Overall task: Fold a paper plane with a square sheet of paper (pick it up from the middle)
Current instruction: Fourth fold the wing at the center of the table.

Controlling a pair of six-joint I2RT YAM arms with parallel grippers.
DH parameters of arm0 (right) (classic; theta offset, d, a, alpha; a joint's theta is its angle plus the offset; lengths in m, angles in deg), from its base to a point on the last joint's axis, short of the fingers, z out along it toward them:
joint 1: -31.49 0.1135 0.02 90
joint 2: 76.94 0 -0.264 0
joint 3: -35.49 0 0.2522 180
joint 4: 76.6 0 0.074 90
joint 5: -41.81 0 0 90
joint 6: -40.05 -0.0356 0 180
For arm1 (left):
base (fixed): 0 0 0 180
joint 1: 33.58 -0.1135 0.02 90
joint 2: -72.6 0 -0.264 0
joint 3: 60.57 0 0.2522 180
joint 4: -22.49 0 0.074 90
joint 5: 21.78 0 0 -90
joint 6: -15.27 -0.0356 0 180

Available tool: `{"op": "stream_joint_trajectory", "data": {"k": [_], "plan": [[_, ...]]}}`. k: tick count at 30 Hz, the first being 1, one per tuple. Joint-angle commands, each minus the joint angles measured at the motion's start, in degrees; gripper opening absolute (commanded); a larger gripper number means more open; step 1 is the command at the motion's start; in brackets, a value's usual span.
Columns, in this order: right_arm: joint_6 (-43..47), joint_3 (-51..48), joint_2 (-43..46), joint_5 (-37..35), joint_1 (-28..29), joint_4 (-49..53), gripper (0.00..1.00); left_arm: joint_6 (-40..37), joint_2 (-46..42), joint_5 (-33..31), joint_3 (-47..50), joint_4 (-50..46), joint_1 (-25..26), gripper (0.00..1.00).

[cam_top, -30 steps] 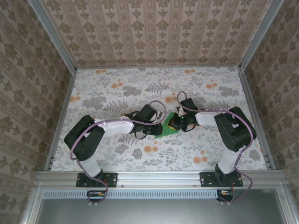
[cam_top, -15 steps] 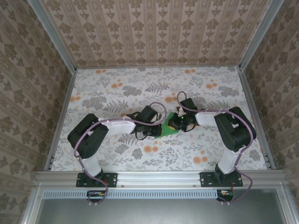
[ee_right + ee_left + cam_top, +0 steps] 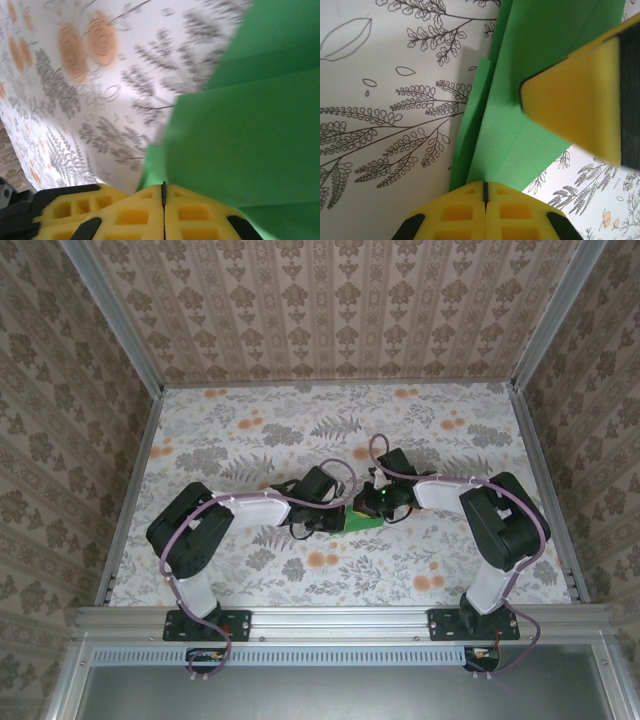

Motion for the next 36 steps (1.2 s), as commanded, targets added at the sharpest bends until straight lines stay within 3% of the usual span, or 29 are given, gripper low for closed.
{"op": "stream_joint_trajectory", "data": {"k": [1, 12, 20, 26, 36], "plan": [[0.10, 2.01, -2.04, 0.70, 1.17, -0.54, 0.08, 0.53, 0.60, -0.60, 0.40, -0.02, -0.48, 0.01], [-0.94, 1.60, -6.26, -2.63, 1.18, 0.21, 0.08, 0.75, -1.42, -0.96, 1.39, -0.38, -1.03, 0.00], [-2.18, -0.16, -6.80, -4.59, 0.64, 1.55, 0.08, 4.18, -5.63, 1.71, 4.51, 2.86, -1.07, 0.08], [-2.53, -0.27, -7.49, -5.08, 0.48, 2.21, 0.08, 8.04, -5.13, 4.57, 7.29, 8.05, -1.98, 0.09], [-2.28, -0.45, -8.08, -5.58, 0.32, 3.12, 0.08, 9.93, -3.97, 4.15, 9.13, 9.04, -3.69, 0.08]]}}
